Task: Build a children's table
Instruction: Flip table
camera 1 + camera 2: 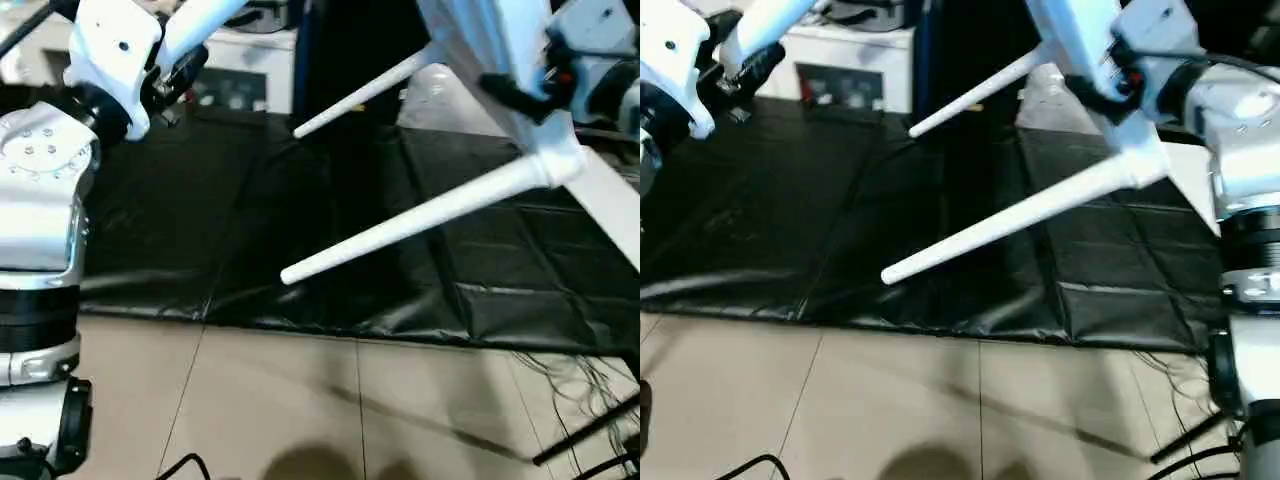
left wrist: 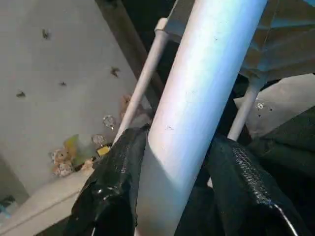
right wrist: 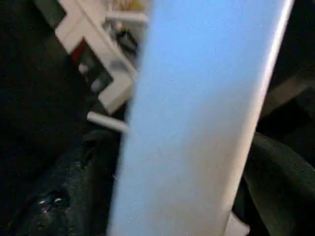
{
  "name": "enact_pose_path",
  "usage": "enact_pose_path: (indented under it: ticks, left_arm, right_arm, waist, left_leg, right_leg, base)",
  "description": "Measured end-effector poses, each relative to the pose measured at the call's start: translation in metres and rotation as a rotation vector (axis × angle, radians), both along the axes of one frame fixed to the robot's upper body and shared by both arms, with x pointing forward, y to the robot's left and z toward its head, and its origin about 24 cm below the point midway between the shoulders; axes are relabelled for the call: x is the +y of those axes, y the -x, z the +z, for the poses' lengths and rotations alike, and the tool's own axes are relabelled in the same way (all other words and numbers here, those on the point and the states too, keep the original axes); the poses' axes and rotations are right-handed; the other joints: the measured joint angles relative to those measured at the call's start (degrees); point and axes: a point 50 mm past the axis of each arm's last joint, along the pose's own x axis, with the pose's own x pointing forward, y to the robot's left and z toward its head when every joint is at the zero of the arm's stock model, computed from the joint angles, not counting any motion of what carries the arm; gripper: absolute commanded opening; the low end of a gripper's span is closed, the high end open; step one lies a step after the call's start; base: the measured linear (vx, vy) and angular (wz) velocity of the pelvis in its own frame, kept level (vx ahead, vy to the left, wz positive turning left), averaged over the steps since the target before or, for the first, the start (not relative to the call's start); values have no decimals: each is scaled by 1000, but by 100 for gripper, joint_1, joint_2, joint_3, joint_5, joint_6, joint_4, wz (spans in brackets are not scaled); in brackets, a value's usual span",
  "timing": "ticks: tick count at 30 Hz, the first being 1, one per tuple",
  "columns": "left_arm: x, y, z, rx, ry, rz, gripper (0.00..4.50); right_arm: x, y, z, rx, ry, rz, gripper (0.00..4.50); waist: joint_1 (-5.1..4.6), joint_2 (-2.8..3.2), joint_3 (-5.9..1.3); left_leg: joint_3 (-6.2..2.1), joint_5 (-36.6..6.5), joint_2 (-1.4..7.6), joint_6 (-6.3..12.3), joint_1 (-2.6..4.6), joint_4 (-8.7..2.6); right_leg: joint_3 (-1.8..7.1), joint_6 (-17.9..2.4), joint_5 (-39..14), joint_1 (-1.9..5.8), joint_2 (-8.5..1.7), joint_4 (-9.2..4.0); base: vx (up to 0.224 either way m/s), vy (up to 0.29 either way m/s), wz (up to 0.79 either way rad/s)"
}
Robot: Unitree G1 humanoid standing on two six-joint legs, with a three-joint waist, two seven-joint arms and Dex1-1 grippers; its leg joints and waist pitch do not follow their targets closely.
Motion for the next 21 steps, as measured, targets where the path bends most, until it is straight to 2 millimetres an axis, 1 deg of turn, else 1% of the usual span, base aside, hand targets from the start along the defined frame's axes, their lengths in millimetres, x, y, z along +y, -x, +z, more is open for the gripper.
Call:
enact_pose_path:
  ticks: [1, 2, 3, 4, 5, 6, 7, 8, 9, 10, 11, 12, 13, 14, 16, 17, 18, 19, 20, 21]
  left_arm:
    - [0, 0, -1, 5, 6, 7, 181]
    - [0, -1, -4, 17, 17, 14, 181]
    - [0, -1, -6, 26, 24, 22, 181]
    - [0, -1, -8, 40, 35, 31, 181]
    - [0, -2, -9, 48, 41, 35, 181]
    - [-2, -3, -11, 61, 49, 33, 181]
    - [-6, -3, -13, 65, 54, 21, 181]
    - [-7, -2, -15, 67, 59, 20, 181]
    - [-7, 0, -22, 88, 65, 23, 181]
    - [-7, 0, -24, 99, 68, 24, 181]
    - [-7, 0, -25, 108, 71, 26, 178]
    - [-6, 0, -27, 119, 72, 30, 173]
    - [-5, 0, -28, 125, 72, 34, 173]
    - [-5, 0, -29, 129, 71, 36, 170]
    - [-5, 1, -32, 140, 50, 33, 167]
    - [-6, 2, -35, 151, 43, 30, 166]
    - [-8, 2, -39, 164, 41, 24, 162]
    - [-9, 3, -45, 186, 35, 15, 160]
    - [-8, 3, -49, 202, 36, 18, 160]
    - [-7, 3, -52, 217, 38, 25, 158]
  right_arm:
    - [1, 0, 1, -9, -3, 7, 450]
    - [1, 1, 2, -19, -6, 20, 450]
    - [2, 1, 3, -30, -13, 31, 450]
    - [3, 1, 3, -45, -19, 44, 450]
    - [4, 1, 5, -59, -19, 50, 450]
    - [3, 1, 6, -65, -20, 50, 450]
    - [3, 1, 13, -93, -21, 55, 450]
    - [5, 2, 15, -110, -34, 65, 450]
    - [7, 2, 17, -133, -49, 76, 450]
    - [7, 3, 19, -155, -67, 85, 450]
    - [7, 4, 21, -168, -93, 92, 450]
    - [9, 3, 22, -178, -136, 106, 450]
    - [12, 3, 23, -187, -172, 119, 450]
    - [14, 4, 24, -192, -201, 132, 450]
    - [17, 11, 29, -214, -391, 201, 450]
    - [17, 15, 29, -221, -448, 224, 450]
    - [14, 19, 27, -219, -497, 236, 450]
    - [9, 23, 20, -207, -543, 234, 450]
    - [5, 23, 14, -188, -565, 225, 450]
    - [2, 25, 10, -178, -585, 218, 450]
  waist:
    - [-30, 2, 3]
    - [-55, 36, 16]
    - [-70, 93, 14]
    - [-78, 153, 19]
    - [-17, 137, 28]
    - [12, 95, 31]
    - [125, -181, -45]
    - [183, -257, -28]
    - [318, -170, -77]
    - [362, -114, -85]
    - [382, -102, -89]
    - [378, -73, -106]
    - [376, -84, -106]
    - [379, -81, -109]
    - [397, -87, -111]
    - [420, -79, -108]
    - [431, -79, -107]
    - [444, -84, -109]
    - [446, -77, -104]
    - [443, -76, -103]
  left_leg:
    - [-2, -8, -8, 12, 13, 3]
    - [-15, -26, 6, 37, 31, 19]
    - [-40, -48, 31, 36, 37, 28]
    - [-72, -53, 55, 36, 11, 12]
    - [-68, -52, 37, 35, -7, 7]
    - [21, -52, 6, 35, -25, 7]
    - [271, -51, -30, 35, 6, 22]
    - [260, -87, -80, 11, -12, 145]
    - [53, -232, -84, 56, -59, 341]
    - [-100, -213, -116, 20, -59, 318]
    - [-103, -173, -112, -38, -67, 285]
    - [-102, -172, -110, -39, -71, 250]
    - [-108, -173, -89, -39, -103, 220]
    - [-111, -173, -76, -39, -120, 195]
    - [-101, -170, -76, -35, -153, 164]
    - [-94, -168, -77, -31, -163, 161]
    - [-78, -158, -76, -15, -170, 153]
    - [-58, -99, -74, 41, -169, 128]
    - [-43, -95, -74, 48, -172, 126]
    - [-30, -94, -75, 50, -182, 112]
  right_leg:
    - [-41, 5, -3, 24, -28, -7]
    - [-136, 19, -11, 84, -58, -49]
    - [-206, 23, -13, 137, -61, -106]
    - [-263, 26, -51, 203, -60, -96]
    - [-191, -16, -245, 200, -68, 154]
    - [-9, -72, -433, 193, -63, 465]
    - [374, 196, -582, 118, -105, 725]
    - [407, 222, -598, -16, -132, 764]
    - [419, 216, -601, -42, -61, 800]
    - [378, 207, -601, -56, -18, 794]
    - [369, 194, -595, -65, -12, 779]
    - [366, 169, -580, -57, -1, 733]
    - [367, 125, -542, -51, 42, 648]
    - [365, 82, -502, -43, 61, 579]
    - [366, 72, -319, -20, 65, 444]
    - [368, 78, -300, -12, 63, 411]
    - [372, 76, -297, -6, 60, 393]
    - [374, 79, -296, 7, 55, 373]
    - [379, 81, -290, 14, 51, 355]
    - [382, 83, -276, 42, 48, 326]
  base:
    - [0, 0, 0]
    - [0, 0, 0]
    - [0, 0, 0]
    - [0, 0, 0]
    - [-98, 6, 15]
    - [-98, 6, 15]
    - [-12, -81, 15]
    - [70, -109, -4]
    - [79, -126, -7]
    - [12, -60, -9]
    - [0, 0, 0]
    - [0, 0, 0]
    - [0, 0, 0]
    - [0, 0, 0]
    - [0, 0, 0]
    - [0, 0, 0]
    - [0, 0, 0]
    - [0, 0, 0]
    - [0, 0, 0]
    - [0, 0, 0]
